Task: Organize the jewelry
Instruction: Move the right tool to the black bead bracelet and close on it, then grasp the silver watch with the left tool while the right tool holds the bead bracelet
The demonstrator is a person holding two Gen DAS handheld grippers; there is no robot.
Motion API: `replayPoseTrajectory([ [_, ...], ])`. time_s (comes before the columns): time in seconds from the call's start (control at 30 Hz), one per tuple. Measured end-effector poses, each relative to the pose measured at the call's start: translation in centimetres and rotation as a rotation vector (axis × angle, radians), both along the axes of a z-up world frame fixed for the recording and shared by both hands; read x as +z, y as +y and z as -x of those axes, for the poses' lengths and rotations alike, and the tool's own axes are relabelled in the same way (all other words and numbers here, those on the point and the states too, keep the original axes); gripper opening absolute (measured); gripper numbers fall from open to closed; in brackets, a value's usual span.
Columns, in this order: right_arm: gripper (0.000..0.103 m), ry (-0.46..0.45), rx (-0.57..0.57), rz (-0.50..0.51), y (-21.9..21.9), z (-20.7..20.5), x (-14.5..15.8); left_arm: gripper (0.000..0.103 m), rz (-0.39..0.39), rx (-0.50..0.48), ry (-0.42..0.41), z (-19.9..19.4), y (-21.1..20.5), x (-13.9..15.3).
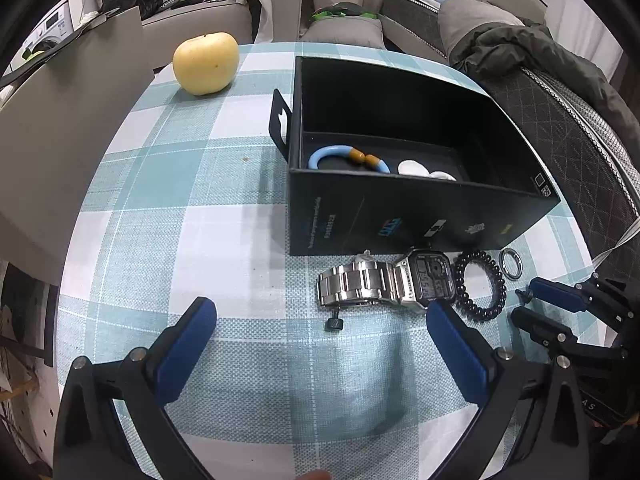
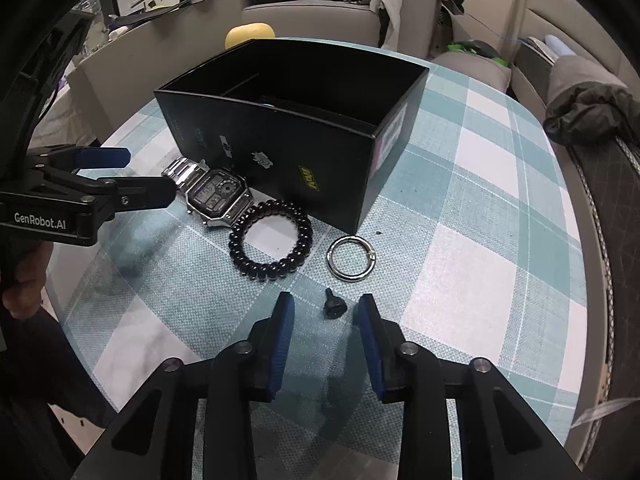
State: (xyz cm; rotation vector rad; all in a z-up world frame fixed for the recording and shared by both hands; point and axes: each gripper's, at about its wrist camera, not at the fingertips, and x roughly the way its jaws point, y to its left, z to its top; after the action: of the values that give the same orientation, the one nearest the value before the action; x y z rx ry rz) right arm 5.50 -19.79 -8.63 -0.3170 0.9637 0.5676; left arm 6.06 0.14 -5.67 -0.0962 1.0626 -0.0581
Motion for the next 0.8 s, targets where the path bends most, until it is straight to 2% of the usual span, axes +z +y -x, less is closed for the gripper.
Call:
replayPoseTrajectory([
  [0.03,0.019,0.001,0.011,-0.004,0.2,0.2,0.0,0.102,-0.002,-0.001,0.003,0.0,0.0,-0.1],
  [0.1,0.010,-0.005,0.030,0.002,0.6,0.5,0.1,0.102,-0.006,-0.004,0.005,0.0,-0.1,-0.2],
  [0.27,0.010,0.022,0.005,-0.051,-0.1,-0.1,0.7,0.102,-0.013,-0.006,0.013,0.1,-0.2,-0.4],
  [0.43,0.010,-0.017,0.018,-0.187,-0.8,0.1,3.5,0.102,-0.013,-0.019,0.023,-0.1,-0.7,-0.5],
  [0.6,0.010,-0.026,0.012,-0.212,-0.7,-0.1,4.3,0.102,-0.009,-0.047,0.034,-0.2,-1.7,-1.0],
  [0.8,0.010,-0.021,0.002,-0.228,-1.1,-0.5,4.5,0.102,-0.040,-0.111,0.021,-0.8,-3.7,-0.9],
])
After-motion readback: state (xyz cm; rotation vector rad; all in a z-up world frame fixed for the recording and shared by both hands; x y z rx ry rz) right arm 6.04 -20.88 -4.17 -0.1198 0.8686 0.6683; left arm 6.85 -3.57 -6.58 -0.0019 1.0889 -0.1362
